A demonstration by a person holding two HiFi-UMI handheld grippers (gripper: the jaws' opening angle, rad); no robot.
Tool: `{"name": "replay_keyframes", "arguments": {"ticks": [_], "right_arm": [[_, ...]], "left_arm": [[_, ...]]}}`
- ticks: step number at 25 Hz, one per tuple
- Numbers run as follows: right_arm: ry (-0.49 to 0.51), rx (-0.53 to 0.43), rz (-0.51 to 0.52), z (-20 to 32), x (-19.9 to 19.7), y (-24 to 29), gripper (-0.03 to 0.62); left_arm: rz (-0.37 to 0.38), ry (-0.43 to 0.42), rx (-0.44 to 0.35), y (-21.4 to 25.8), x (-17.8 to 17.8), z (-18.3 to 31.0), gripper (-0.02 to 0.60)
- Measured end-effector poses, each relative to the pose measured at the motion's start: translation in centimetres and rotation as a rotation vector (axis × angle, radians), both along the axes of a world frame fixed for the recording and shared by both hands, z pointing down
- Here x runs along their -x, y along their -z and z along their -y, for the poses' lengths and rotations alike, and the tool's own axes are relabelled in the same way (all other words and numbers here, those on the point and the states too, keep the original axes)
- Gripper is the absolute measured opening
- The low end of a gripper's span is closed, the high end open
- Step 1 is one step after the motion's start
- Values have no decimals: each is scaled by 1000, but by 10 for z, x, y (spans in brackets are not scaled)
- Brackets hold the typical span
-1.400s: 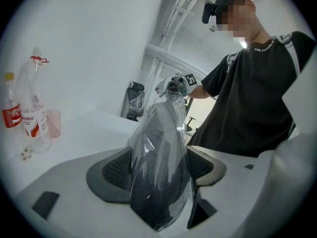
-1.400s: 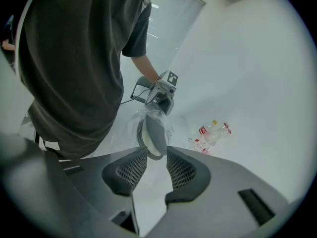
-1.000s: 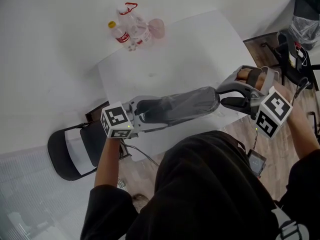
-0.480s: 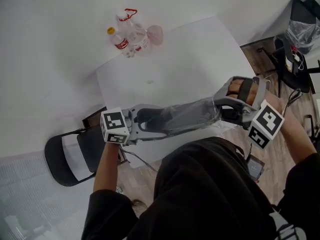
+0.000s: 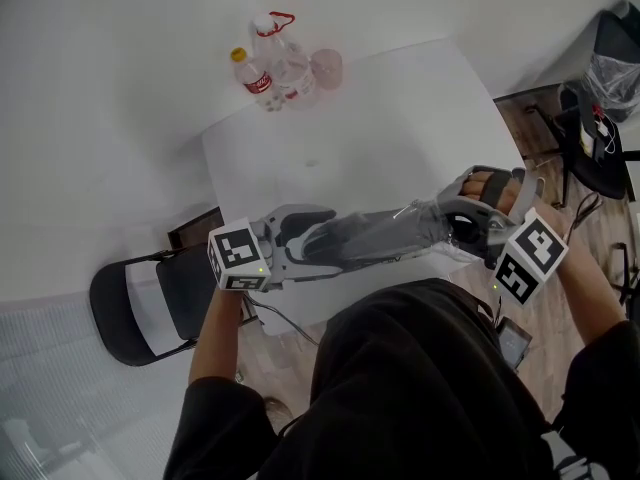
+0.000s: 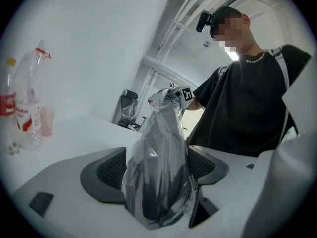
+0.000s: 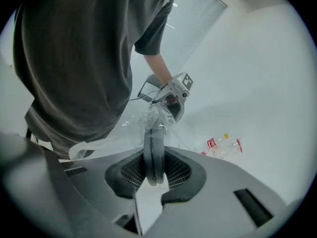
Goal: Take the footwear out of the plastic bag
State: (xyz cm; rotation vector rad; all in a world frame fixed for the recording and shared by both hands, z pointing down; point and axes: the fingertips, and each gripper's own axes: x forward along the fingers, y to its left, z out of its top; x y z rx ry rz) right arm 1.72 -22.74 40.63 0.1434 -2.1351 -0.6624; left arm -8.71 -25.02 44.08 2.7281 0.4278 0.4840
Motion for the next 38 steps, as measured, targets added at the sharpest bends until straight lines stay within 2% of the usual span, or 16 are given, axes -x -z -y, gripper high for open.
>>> {"name": "replay_keyframes", "arguments": {"ticks": [2,4,6,9,11,12,15,18,21,22,23,24,30,34,38], "right_arm": [[-46,50,15,4,-6,2,81],[-114,110,47,10,-13,2,81],[-205,194,126,18,-18,5,81],[-307,321,260,23,-16,10,80],[-329,388,310,22,-13,13,80],[-333,414,326,22,-12,15,80],[-340,479,376,19,1,14,80],[-320,487,415,17,13,14,80],[-314,529,442,14,18,14,80],[-315,552,453,14,18,14,81],[-314,567,460,14,17,15,81],[-311,576,464,15,15,17,81],[-277,647,495,11,3,35,95],[-259,686,510,9,-5,45,100],[-267,671,540,8,-8,48,100]], "left_arm": [[5,40,-87,5,4,12,379],[49,63,-209,5,11,26,387],[131,58,-372,-3,15,35,391],[279,0,-602,-22,11,32,400],[319,-19,-690,-24,2,30,405],[322,-19,-699,-23,-3,31,405],[346,-39,-659,-27,-6,29,405],[398,-81,-655,-40,-4,23,403],[444,-115,-596,-53,5,13,398],[448,-119,-574,-55,7,10,313],[443,-121,-564,-54,8,8,182],[431,-123,-557,-52,7,6,161],[364,-176,-504,-36,1,-5,141],[367,-190,-524,-29,1,-2,140],[395,-200,-538,-29,7,-3,140]]}}
